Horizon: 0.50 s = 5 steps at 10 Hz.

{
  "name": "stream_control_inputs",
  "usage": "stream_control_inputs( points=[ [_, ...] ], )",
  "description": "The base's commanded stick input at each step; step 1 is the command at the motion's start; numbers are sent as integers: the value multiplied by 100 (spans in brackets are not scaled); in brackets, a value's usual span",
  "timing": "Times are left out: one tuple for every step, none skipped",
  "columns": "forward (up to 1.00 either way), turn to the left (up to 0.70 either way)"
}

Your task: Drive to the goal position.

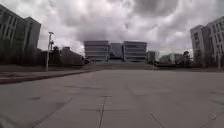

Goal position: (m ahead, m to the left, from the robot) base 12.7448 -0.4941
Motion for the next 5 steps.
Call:
stream_control_inputs(
  points=[
    [100, -8],
    [100, -8],
    [100, -8],
    [100, -8],
    [100, -8]
  ],
)
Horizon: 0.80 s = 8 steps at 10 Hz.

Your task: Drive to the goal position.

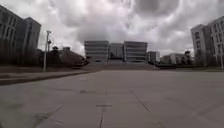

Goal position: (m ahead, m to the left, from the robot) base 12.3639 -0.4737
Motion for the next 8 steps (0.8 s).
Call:
stream_control_inputs(
  points=[
    [100, -8],
    [100, -8],
    [100, -8],
    [100, -8],
    [100, -8],
    [100, -8],
    [100, -8],
    [100, -8]
  ],
)
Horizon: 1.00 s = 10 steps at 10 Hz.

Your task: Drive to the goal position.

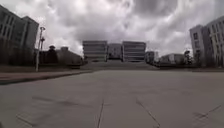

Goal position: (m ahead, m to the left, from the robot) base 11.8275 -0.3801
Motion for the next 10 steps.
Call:
stream_control_inputs(
  points=[
    [100, -8],
    [100, -8],
    [100, -8],
    [100, -8],
    [100, -8],
    [100, -8],
    [100, -8],
    [100, -8],
    [100, -8],
    [100, -8]
  ],
)
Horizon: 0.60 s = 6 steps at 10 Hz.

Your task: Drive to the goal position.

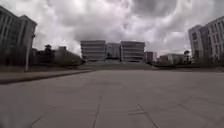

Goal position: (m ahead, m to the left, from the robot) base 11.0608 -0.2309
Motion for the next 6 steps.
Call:
stream_control_inputs(
  points=[
    [100, -6],
    [100, -3],
    [100, -1],
    [100, 0],
    [100, 0],
    [100, 0]
  ],
)
